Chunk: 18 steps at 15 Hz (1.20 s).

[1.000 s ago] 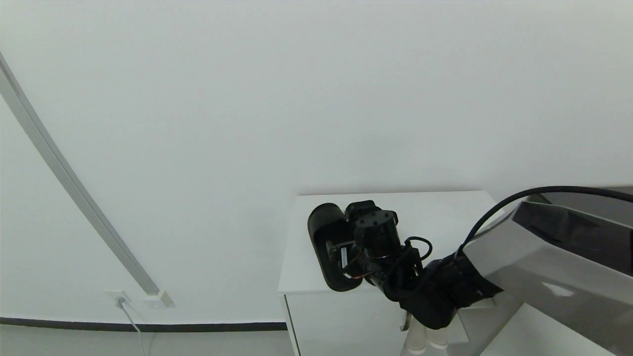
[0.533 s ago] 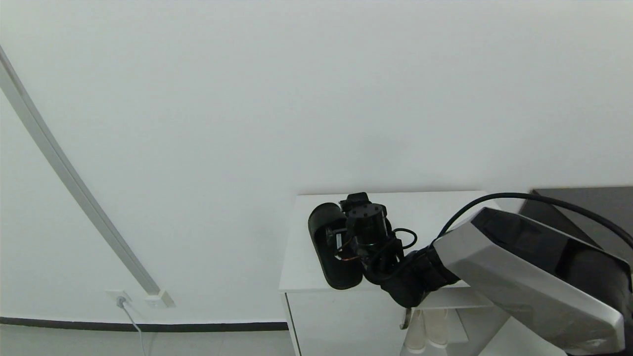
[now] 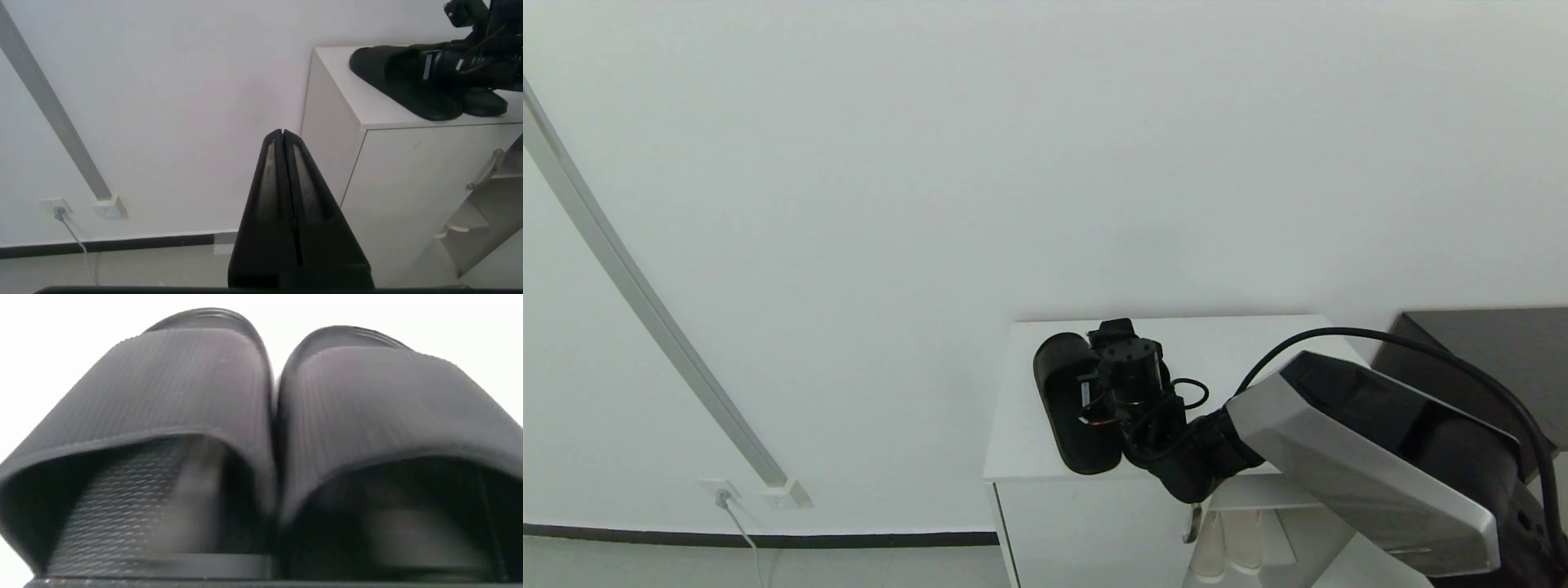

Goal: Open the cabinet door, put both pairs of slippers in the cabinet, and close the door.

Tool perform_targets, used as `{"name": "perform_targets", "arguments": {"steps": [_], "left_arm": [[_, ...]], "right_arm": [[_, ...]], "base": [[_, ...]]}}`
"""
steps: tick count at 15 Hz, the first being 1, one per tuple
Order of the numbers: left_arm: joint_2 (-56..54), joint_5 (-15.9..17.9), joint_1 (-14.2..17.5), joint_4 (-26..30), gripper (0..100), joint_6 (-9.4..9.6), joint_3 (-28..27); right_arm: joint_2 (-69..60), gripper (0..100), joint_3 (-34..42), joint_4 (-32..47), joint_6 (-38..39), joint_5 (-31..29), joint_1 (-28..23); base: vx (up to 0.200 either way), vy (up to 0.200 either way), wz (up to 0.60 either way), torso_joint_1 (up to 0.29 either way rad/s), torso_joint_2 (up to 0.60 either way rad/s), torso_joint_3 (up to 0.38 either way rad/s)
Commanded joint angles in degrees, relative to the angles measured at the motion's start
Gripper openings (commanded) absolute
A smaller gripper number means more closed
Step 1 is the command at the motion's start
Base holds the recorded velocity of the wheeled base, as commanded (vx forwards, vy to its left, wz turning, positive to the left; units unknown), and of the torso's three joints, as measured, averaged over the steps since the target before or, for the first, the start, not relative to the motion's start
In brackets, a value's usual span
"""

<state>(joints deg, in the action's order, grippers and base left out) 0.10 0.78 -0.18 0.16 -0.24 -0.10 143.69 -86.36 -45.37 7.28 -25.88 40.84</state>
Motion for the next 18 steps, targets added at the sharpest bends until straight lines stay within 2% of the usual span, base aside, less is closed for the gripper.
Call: {"name": "perform_targets", "arguments": {"steps": [1,5,7,10,12,15,18], "left_arm": [[0.08,0.01,0.01,0.02,0,-0.02,0.01],[0.08,0.01,0.01,0.02,0,-0.11,0.01],[0.08,0.01,0.09,0.02,0,-0.11,0.01],[0.08,0.01,0.01,0.02,0,-0.02,0.01],[0.08,0.01,0.01,0.02,0,0.07,0.01],[0.08,0.01,0.09,0.02,0,0.07,0.01],[0.08,0.01,0.01,0.02,0,0.07,0.01]], "right_arm": [[0.01,0,0.4,0.02,0.02,0.04,0.03],[-9.57,0,8.14,-0.59,0.11,1.36,-0.32],[-18.09,0,15.69,-0.24,0.11,4.0,-0.32],[-32.86,0,29.76,0.72,0.11,10.41,-0.06],[-42.35,0,36.26,4.5,0.28,15.42,-0.06],[-52.37,0,39.42,10.83,1.51,19.9,0.12],[-56.15,0,37.67,15.4,1.42,23.86,0.03]], "base": [[0.0,0.0,0.0,0.0,0.0,0.0],[0.0,0.0,0.0,0.0,0.0,0.0],[0.0,0.0,0.0,0.0,0.0,0.0],[0.0,0.0,0.0,0.0,0.0,0.0],[0.0,0.0,0.0,0.0,0.0,0.0],[0.0,0.0,0.0,0.0,0.0,0.0],[0.0,0.0,0.0,0.0,0.0,0.0]]}}
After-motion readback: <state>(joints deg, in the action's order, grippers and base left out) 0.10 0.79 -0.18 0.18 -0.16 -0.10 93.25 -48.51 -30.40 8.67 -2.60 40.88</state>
